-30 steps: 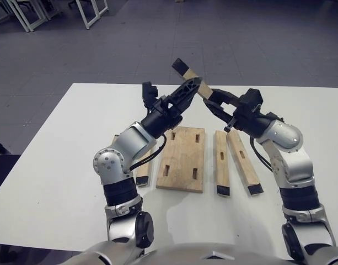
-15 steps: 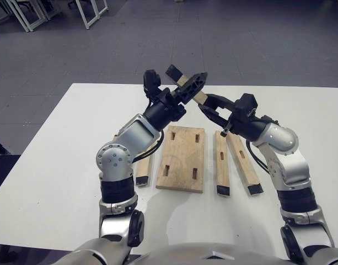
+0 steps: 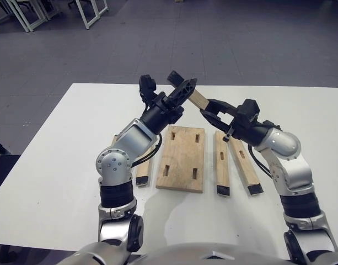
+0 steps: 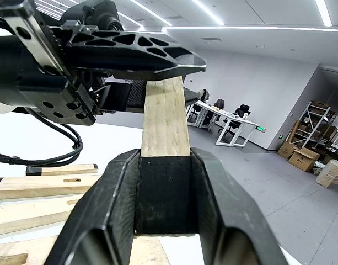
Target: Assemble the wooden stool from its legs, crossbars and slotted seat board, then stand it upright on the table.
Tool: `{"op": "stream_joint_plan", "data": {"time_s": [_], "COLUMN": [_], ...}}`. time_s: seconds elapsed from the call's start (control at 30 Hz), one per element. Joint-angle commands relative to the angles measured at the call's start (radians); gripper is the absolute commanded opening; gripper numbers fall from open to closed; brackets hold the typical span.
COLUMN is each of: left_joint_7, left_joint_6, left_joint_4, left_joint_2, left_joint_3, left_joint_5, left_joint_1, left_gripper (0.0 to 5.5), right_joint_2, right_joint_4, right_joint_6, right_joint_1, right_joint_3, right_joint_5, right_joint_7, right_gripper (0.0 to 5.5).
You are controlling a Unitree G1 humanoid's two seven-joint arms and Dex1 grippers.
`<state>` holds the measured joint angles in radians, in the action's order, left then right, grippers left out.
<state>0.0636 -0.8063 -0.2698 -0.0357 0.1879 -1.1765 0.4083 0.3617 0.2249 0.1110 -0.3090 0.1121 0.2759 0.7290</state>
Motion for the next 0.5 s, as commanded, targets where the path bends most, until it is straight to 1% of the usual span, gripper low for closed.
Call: {"op": "stream_joint_plan", "data": {"time_s": [0.03,0.07,0.23,0.27,0.43,0.5], "left_joint_7": [0.003,0.004,-0.024,-0.029,-0.037,-0.024], "left_joint_6": [0.025,0.025,0.024,0.027,0.019,0.007], "left_joint_4": [0.01,0.014,0.034,0.037,0.04,0.029], "left_joint_2": [0.007,0.006,0.023,0.028,0.037,-0.001], "left_joint_3": [0.024,0.024,0.02,0.023,0.041,0.035], "left_joint_5": [-0.029,-0.028,-0.032,-0.034,-0.078,-0.05], "left_joint_1": [0.01,0.011,0.0,0.001,-0.001,-0.014], "left_gripper": [0.59,0.46,0.44,0.44,0.43,0.43], "right_joint_2": [0.022,0.023,0.024,0.027,0.032,0.027], "right_joint_4": [-0.002,-0.003,0.013,0.016,0.008,0.001], "right_joint_6": [0.004,0.001,-0.033,-0.045,-0.067,-0.042], "right_joint_1": [0.02,0.021,0.037,0.045,0.057,0.041], "right_joint_3": [0.0,0.001,0.022,0.03,0.045,0.022], "right_joint_5": [-0.017,-0.018,-0.039,-0.048,-0.063,-0.056], "right_joint_7": [0.0,-0.001,0.003,0.004,0.006,-0.023], "right_gripper": [1.29,1.29,1.29,1.67,2.51,2.89]}}
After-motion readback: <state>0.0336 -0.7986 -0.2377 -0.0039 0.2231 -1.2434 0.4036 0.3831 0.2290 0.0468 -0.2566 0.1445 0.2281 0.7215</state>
